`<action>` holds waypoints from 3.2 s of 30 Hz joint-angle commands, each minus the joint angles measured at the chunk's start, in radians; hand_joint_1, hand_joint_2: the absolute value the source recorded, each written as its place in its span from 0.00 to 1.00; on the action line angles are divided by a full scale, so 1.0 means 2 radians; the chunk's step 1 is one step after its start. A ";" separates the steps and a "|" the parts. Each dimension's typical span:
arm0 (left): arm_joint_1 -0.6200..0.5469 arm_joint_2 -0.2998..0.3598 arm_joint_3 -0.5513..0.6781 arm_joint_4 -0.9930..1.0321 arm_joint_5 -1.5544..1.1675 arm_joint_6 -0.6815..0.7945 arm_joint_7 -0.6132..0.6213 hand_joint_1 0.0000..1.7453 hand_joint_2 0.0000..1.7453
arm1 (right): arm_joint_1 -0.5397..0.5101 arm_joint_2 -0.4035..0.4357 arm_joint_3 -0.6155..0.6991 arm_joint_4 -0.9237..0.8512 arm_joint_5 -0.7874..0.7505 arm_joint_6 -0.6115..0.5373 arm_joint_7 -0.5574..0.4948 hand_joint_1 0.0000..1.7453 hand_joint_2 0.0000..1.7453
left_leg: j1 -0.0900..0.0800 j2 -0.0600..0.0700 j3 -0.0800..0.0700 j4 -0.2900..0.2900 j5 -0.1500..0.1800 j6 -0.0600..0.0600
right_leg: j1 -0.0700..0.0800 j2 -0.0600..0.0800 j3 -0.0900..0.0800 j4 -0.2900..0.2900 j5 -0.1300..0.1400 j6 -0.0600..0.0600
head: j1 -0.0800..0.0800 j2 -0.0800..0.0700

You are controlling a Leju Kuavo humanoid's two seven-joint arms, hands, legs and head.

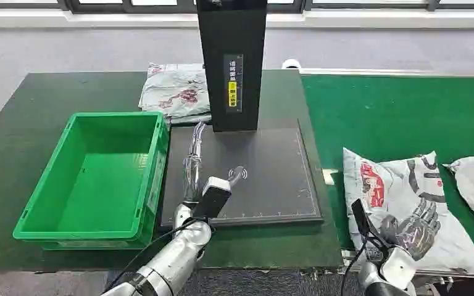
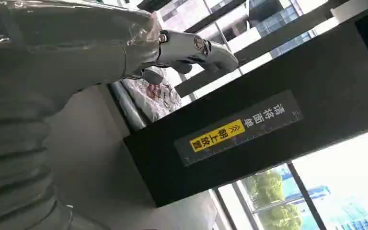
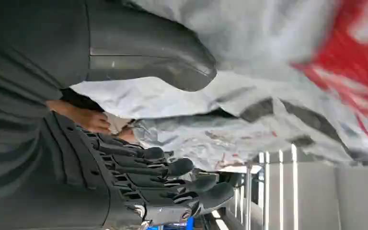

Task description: Moved the parcel from conveyor to table for the left to box.

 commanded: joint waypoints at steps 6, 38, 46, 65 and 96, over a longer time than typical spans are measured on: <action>-0.033 0.005 0.010 0.038 0.004 -0.012 0.002 0.00 1.00 | -0.048 -0.027 -0.005 0.127 0.009 0.079 0.042 0.00 1.00 | 0.000 0.001 0.002 -0.001 -0.001 0.000 | 0.000 0.001 0.002 -0.001 0.000 0.000 | 0.000 0.000; -0.064 0.054 0.147 0.023 -0.061 -0.010 0.002 0.00 1.00 | -0.111 0.034 0.053 -0.027 -0.182 0.038 -0.183 1.00 1.00 | 0.001 0.008 0.006 0.000 -0.001 0.001 | 0.001 0.007 0.006 -0.001 0.002 0.001 | 0.000 0.000; -0.053 0.057 0.169 -0.018 -0.121 0.000 0.032 0.00 1.00 | -0.154 0.037 0.141 -0.101 -0.294 0.018 -0.239 1.00 1.00 | 0.001 0.005 0.004 0.000 0.001 0.001 | 0.001 0.005 0.004 -0.001 0.003 0.001 | 0.000 0.000; -0.042 0.042 0.149 -0.006 -0.083 0.004 0.002 0.00 1.00 | -0.176 0.105 0.427 -0.100 -0.406 0.103 -0.272 1.00 1.00 | 0.002 0.004 0.005 -0.002 0.001 0.001 | 0.002 0.005 0.005 -0.003 0.003 0.001 | 0.000 0.000; -0.008 0.050 0.131 -0.007 -0.058 -0.018 0.013 0.00 1.00 | -0.129 -0.026 0.210 0.035 -0.197 0.050 -0.048 0.00 1.00 | 0.001 -0.001 0.003 0.000 0.001 0.002 | 0.001 -0.001 0.005 -0.003 0.001 0.001 | 0.000 0.000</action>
